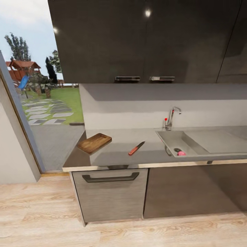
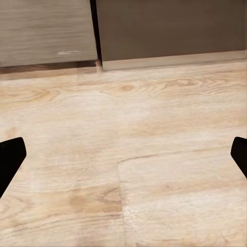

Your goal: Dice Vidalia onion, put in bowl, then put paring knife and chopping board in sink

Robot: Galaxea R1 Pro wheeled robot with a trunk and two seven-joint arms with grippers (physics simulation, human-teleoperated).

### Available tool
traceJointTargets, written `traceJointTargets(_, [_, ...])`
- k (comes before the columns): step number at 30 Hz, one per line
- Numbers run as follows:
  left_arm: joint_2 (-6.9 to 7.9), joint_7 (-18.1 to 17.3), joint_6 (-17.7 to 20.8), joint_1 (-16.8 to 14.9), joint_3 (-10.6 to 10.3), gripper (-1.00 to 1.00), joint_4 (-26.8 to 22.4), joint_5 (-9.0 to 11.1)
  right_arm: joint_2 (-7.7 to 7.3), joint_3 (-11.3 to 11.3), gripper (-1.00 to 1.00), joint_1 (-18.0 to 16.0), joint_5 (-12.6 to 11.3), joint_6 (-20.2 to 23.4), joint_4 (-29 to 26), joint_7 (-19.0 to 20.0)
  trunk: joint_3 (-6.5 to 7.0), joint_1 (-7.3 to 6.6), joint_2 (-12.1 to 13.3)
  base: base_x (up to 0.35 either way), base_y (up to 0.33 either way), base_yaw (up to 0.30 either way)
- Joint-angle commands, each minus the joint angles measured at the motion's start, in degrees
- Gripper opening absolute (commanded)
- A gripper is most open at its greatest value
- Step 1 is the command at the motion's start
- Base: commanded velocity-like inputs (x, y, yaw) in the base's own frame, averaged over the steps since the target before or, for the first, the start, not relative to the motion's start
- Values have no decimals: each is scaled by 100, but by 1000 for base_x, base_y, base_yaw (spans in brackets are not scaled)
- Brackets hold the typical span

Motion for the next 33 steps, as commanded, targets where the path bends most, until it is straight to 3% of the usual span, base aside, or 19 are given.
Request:
traceJointTargets(1, [-1, 2, -10, 1, 4, 100, -6, 16, 1, 5, 100, -1, 0, -11, -3, -22, 13, -22, 38, 0, 0, 0])
traceJointTargets(33, [15, 2, -10, 1, 9, 100, -8, 15, 7, 12, 100, -1, 0, -11, 1, -22, 588, -725, 1321, 0, 0, 0])
